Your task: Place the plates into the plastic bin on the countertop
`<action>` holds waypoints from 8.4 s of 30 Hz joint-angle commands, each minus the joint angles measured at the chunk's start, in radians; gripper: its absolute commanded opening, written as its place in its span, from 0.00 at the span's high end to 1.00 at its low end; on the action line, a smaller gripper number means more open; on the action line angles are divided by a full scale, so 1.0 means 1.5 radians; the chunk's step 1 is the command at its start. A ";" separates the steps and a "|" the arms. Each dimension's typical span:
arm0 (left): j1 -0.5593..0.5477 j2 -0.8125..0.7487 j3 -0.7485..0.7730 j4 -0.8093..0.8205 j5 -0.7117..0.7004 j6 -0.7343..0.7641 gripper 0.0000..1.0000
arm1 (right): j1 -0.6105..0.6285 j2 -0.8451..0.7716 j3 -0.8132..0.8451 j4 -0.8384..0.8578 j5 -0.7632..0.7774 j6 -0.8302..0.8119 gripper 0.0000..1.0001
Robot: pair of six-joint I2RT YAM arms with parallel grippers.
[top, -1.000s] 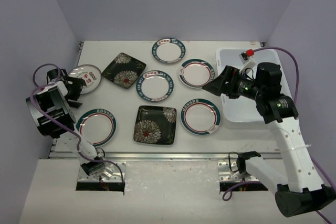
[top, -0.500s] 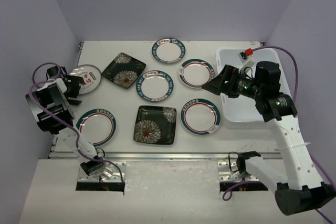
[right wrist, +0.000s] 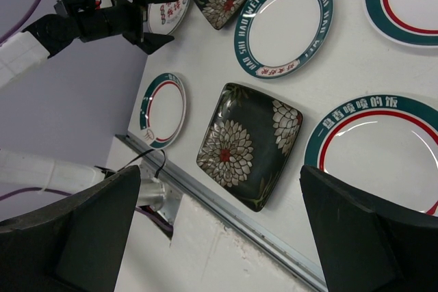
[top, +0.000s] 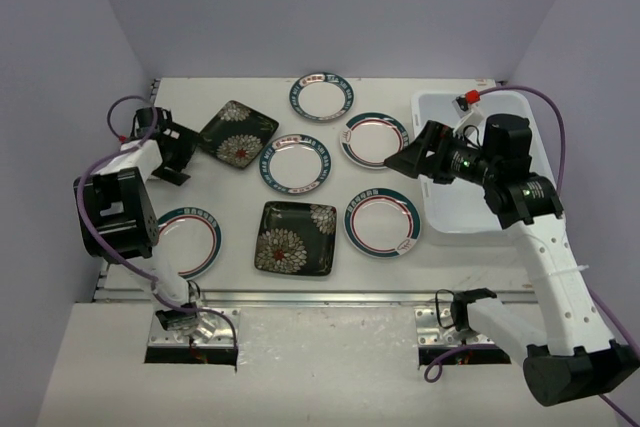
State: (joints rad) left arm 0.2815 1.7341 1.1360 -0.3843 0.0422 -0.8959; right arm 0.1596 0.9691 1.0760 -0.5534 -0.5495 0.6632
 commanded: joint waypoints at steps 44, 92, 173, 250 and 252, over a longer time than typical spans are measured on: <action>-0.104 0.067 0.085 0.286 0.094 -0.126 1.00 | -0.001 0.008 0.049 0.015 0.020 0.015 0.01; -0.345 -0.195 0.000 0.376 0.610 -0.075 1.00 | -0.008 0.335 0.191 -0.051 -0.126 -0.077 0.98; -0.252 -0.321 -0.039 -0.254 0.159 0.328 0.00 | -0.330 0.297 -0.158 0.268 0.331 0.460 0.01; -0.316 -0.511 -0.314 0.374 0.488 -0.123 1.00 | -0.014 0.360 0.051 0.017 -0.269 -0.153 0.16; -0.317 -0.498 -0.311 0.420 0.508 -0.154 1.00 | 0.005 0.373 0.058 0.011 -0.269 -0.151 0.21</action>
State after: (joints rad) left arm -0.1848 0.9945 0.5827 -0.1128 0.6205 -0.9787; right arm 0.1290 1.5072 1.1041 -0.4833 -0.9676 0.5015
